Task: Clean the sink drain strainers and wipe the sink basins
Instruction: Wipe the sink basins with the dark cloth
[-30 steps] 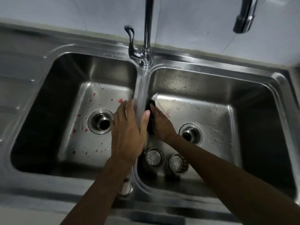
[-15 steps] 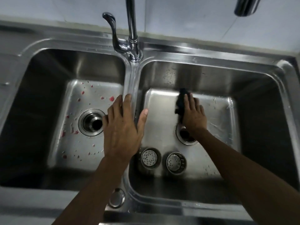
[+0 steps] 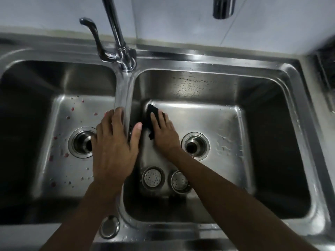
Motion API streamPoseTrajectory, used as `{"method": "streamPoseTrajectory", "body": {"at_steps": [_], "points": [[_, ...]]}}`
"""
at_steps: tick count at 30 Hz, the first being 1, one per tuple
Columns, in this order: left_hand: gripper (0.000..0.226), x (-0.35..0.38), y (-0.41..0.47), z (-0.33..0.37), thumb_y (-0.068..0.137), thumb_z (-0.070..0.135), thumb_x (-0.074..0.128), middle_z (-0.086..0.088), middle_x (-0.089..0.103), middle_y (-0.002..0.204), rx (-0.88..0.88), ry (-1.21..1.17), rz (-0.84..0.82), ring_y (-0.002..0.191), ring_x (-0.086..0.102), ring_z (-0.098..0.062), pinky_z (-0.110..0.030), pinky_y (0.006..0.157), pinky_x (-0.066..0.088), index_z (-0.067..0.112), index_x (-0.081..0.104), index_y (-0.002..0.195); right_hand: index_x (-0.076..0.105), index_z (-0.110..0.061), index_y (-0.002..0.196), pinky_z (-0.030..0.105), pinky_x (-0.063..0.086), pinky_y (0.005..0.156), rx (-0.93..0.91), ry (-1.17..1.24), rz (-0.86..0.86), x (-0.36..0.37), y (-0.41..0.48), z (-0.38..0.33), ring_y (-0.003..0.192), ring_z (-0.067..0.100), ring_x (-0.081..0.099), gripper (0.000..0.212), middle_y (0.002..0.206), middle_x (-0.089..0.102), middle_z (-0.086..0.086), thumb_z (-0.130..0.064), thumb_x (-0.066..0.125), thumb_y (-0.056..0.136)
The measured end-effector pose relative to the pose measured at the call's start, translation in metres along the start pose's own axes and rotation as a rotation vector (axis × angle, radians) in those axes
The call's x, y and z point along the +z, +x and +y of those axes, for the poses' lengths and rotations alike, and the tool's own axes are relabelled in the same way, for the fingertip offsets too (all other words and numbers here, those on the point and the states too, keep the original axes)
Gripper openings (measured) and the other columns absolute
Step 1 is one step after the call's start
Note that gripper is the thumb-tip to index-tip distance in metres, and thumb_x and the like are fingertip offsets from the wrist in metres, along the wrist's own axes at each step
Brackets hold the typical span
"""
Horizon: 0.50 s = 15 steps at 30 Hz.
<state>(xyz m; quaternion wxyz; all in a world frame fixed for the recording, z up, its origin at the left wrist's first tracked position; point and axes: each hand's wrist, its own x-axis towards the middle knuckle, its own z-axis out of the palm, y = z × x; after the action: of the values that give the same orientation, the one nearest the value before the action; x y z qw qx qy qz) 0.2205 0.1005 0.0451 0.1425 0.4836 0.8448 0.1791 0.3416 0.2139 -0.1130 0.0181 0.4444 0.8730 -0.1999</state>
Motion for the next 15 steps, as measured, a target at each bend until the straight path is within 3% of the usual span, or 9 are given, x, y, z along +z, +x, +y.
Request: {"method": "streamPoseTrajectory", "body": {"at_steps": [5, 11, 15], "points": [[0.069, 0.000, -0.001, 0.001, 0.104, 0.062, 0.033, -0.017, 0.045, 0.152, 0.017, -0.017, 0.024, 0.139, 0.046, -0.037, -0.063, 0.110, 0.043, 0.014, 0.037, 0.152, 0.003, -0.016, 0.164, 0.046, 0.015, 0.127, -0.103, -0.156, 0.015, -0.010, -0.007, 0.038, 0.157, 0.037, 0.008, 0.075, 0.170, 0.005, 0.017, -0.027, 0.045, 0.102], [0.076, 0.003, -0.001, -0.002, 0.103, 0.069, 0.025, -0.020, 0.049, 0.147, 0.049, -0.032, 0.069, 0.134, 0.050, -0.039, -0.063, 0.106, 0.045, 0.011, 0.039, 0.150, -0.010, -0.012, 0.161, 0.046, 0.013, 0.128, 0.431, -0.171, 0.047, -0.045, -0.051, 0.140, 0.157, 0.036, 0.005, 0.092, 0.170, -0.005, 0.017, -0.036, 0.055, 0.102], [0.079, 0.005, -0.002, -0.003, 0.103, 0.071, 0.025, -0.020, 0.051, 0.145, 0.031, -0.089, 0.117, 0.132, 0.052, -0.038, -0.060, 0.106, 0.047, 0.010, 0.039, 0.150, -0.007, -0.010, 0.162, 0.047, 0.016, 0.127, 0.581, -0.116, 0.012, -0.052, -0.054, 0.153, 0.156, 0.040, 0.005, 0.091, 0.169, -0.003, 0.020, -0.039, 0.054, 0.101]]}}
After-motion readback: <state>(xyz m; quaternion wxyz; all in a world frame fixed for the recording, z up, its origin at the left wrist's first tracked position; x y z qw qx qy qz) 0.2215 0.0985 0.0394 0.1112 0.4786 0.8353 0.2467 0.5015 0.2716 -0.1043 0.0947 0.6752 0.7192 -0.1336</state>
